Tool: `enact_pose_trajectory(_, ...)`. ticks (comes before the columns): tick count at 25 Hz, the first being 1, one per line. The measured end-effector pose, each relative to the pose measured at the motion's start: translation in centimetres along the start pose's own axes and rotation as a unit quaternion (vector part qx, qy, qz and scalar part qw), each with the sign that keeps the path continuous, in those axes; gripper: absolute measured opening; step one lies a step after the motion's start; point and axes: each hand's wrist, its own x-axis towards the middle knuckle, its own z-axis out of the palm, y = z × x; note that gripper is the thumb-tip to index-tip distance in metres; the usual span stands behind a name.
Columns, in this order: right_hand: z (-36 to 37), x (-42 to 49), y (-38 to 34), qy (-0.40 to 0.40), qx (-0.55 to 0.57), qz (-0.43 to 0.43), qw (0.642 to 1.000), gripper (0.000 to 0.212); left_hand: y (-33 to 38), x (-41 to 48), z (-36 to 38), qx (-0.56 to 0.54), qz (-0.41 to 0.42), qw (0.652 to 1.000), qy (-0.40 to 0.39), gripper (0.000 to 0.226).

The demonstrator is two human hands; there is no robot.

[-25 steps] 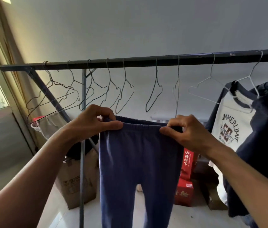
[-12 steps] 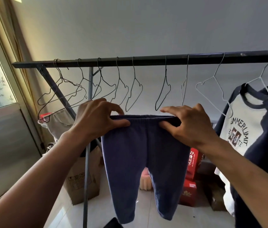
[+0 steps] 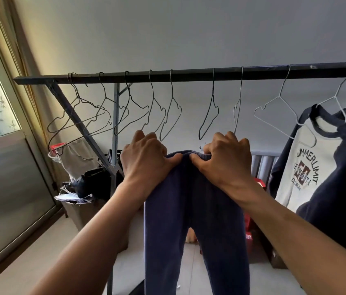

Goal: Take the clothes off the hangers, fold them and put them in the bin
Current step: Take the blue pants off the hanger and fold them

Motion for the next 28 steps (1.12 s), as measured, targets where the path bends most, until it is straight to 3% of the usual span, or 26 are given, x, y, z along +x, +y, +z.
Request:
enact_pose_trajectory(5, 0.3, 0.5, -0.8, -0.065, 0.136, 0.106, 0.983, 0.050, 1.2, 0.1, 1.0, -0.168, -0.097, 0.978, -0.081, 0.064)
enact_pose_trajectory(8, 0.5, 0.9, -0.8, -0.145, 0.284, 0.152, 0.935, 0.049, 1.1, 0.1, 2.0, -0.302, -0.098, 0.939, -0.134, 0.060)
enact_pose_trajectory(11, 0.7, 1.0, -1.0, -0.171, 0.389, 0.172, 0.889, 0.043, 1.4, -0.2, 1.9, -0.392, -0.120, 0.897, -0.163, 0.055)
enact_pose_trajectory(16, -0.7, 0.3, -1.6, -0.186, 0.505, 0.157, 0.828, 0.048, 1.9, -1.0, -0.8, -0.519, -0.136, 0.819, -0.201, 0.072)
enact_pose_trajectory(20, -0.4, -0.2, -1.7, -0.162, 0.536, 0.105, 0.822, 0.031, 1.5, -1.1, -1.6, -0.584, -0.158, 0.771, -0.201, 0.070)
enact_pose_trajectory(22, -0.1, 0.2, -1.6, -0.115, 0.538, 0.120, 0.826, 0.023, 1.0, -1.2, -1.1, -0.585, -0.148, 0.776, -0.185, 0.060)
enact_pose_trajectory(24, -0.2, 0.6, -1.5, -0.077, 0.571, 0.150, 0.804, 0.020, 0.0, -1.6, 0.2, -0.556, -0.124, 0.813, -0.120, 0.034)
enact_pose_trajectory(25, -0.3, 0.7, -1.4, -0.071, 0.596, 0.155, 0.785, 0.022, -0.6, -1.8, 0.9, -0.535, -0.123, 0.832, -0.087, 0.032)
enact_pose_trajectory(27, -0.6, 0.8, -1.1, -0.088, 0.661, 0.147, 0.731, 0.027, -1.6, -2.3, 2.0, -0.529, -0.142, 0.833, -0.078, 0.062)
enact_pose_trajectory(28, -0.8, 0.7, -1.0, -0.107, 0.693, 0.140, 0.699, 0.029, -2.0, -2.6, 2.5, -0.556, -0.146, 0.812, -0.104, 0.072)
